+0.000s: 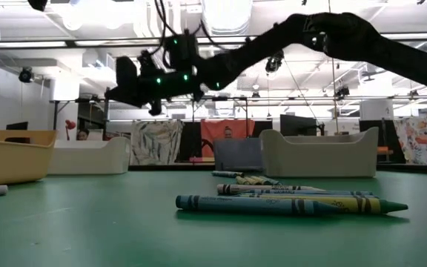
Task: Sort crayons
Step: Put the blue crayon into the white bin
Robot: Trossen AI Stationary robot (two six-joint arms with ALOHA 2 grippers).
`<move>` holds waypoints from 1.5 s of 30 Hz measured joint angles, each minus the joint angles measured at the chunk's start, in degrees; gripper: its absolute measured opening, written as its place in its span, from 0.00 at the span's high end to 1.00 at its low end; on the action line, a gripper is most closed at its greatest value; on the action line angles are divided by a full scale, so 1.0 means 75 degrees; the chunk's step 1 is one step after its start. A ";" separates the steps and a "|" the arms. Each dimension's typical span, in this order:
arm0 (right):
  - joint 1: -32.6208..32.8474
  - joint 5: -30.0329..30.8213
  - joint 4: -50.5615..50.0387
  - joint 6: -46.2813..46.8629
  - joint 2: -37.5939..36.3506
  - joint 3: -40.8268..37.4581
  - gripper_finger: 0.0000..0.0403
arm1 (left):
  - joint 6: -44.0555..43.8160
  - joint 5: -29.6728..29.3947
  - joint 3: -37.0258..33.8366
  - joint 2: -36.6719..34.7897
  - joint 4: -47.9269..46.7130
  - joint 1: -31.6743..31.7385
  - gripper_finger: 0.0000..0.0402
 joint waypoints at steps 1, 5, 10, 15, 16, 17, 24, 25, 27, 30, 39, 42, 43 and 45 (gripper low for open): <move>0.0015 0.0068 -0.0319 -0.0168 -0.0013 0.0116 0.97 | -0.0004 -0.0001 -0.0003 0.0013 -0.0003 0.0000 0.91; 0.0036 0.0425 -0.0806 -0.0782 -0.0010 0.0282 0.97 | -0.0004 0.0000 -0.0003 0.0045 -0.0004 -0.0001 0.91; 0.0036 0.0457 -0.0700 -0.0987 0.0001 0.0323 0.97 | -0.0004 0.0000 -0.0003 0.0053 -0.0002 0.0000 0.91; 0.0035 0.0460 -0.0572 -0.1192 0.0105 0.0303 0.97 | -0.0004 0.0074 -0.0089 0.0089 -0.0433 0.0000 0.91; 0.0033 0.0460 -0.0488 -0.1186 0.0143 0.0300 0.97 | -0.0010 0.0106 -0.0141 0.0095 -0.0553 0.0000 0.91; 0.0036 0.0443 -0.0398 -0.1180 0.0176 0.0300 0.97 | -0.0029 0.0116 -0.0196 0.0095 -0.0650 -0.0003 0.91; 0.0033 0.0408 0.0140 -0.1258 0.0190 0.0297 0.97 | -0.0395 0.0067 -0.0309 0.0033 -0.0693 0.0000 0.91; 0.0033 0.0409 0.0234 -0.1257 0.0190 0.0296 0.97 | -0.0470 0.0070 -0.0280 0.0036 -0.0710 0.0000 0.91; 0.0033 0.0413 0.0402 -0.1139 0.0190 0.0294 0.97 | -0.0595 0.0052 -0.0175 0.0034 -0.0662 -0.0003 0.91; 0.0033 0.0498 0.0493 -0.0513 0.0190 0.0294 0.97 | -0.1088 -0.0521 0.0138 0.0033 -0.0520 -0.0006 0.91; -0.0150 0.0996 -0.0692 0.1743 0.0190 0.0388 0.97 | -0.2584 -0.1276 0.1665 -0.0153 -0.2655 0.0000 0.91; -0.0110 0.0983 -0.1256 0.1553 0.0190 0.0479 0.97 | -0.2745 -0.1269 0.1772 -0.0226 -0.3291 0.0000 0.91; -0.0100 0.0985 -0.1376 0.1549 0.0190 0.0484 0.97 | -0.2787 -0.1268 0.1763 -0.0240 -0.3338 0.0000 0.91; -0.0109 0.1005 -0.1540 0.1559 0.0190 0.0483 0.97 | -0.2804 -0.1265 0.1707 -0.0262 -0.3395 0.0000 0.91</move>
